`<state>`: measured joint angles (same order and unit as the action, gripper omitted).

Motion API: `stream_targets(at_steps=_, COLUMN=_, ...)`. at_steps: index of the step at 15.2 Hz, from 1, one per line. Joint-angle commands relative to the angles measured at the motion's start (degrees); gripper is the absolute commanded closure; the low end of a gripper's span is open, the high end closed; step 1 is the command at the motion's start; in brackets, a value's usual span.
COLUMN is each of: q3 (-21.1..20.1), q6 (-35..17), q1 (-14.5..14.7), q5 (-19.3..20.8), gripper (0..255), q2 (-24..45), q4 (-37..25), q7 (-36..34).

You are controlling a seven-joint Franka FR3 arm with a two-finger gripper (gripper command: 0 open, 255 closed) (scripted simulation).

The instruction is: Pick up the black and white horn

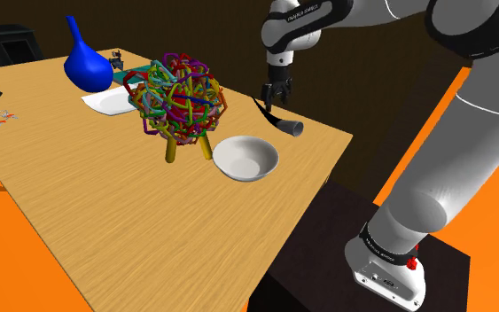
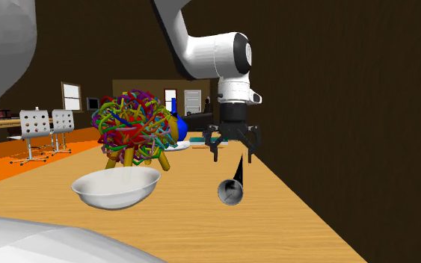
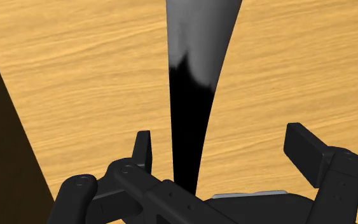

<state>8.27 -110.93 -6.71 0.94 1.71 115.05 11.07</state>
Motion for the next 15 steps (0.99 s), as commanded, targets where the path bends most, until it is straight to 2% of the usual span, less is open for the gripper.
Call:
stream_targets(at_steps=1, q3=0.4, q6=-1.2, q1=-0.5, q5=-0.5, gripper=0, q2=4.5, q4=-2.9, q7=1.0)
stream_targets(at_steps=9, q3=0.4, q6=-6.7, q1=-0.7, q5=-0.9, gripper=0, q2=7.4, q4=-0.3, q7=1.3)
stream_targets(at_steps=11, q3=0.4, q6=-6.7, q1=-0.7, q5=-0.9, gripper=0, q2=7.4, q4=-0.3, q7=1.3)
stream_targets(at_steps=12, q3=0.4, q6=-6.8, q1=-0.7, q5=-0.9, gripper=255, q2=7.5, q4=-0.3, q7=1.3)
stream_targets(at_steps=15, q3=0.4, q6=-6.8, q1=-0.7, q5=-0.9, gripper=255, q2=7.5, q4=-0.3, q7=1.3)
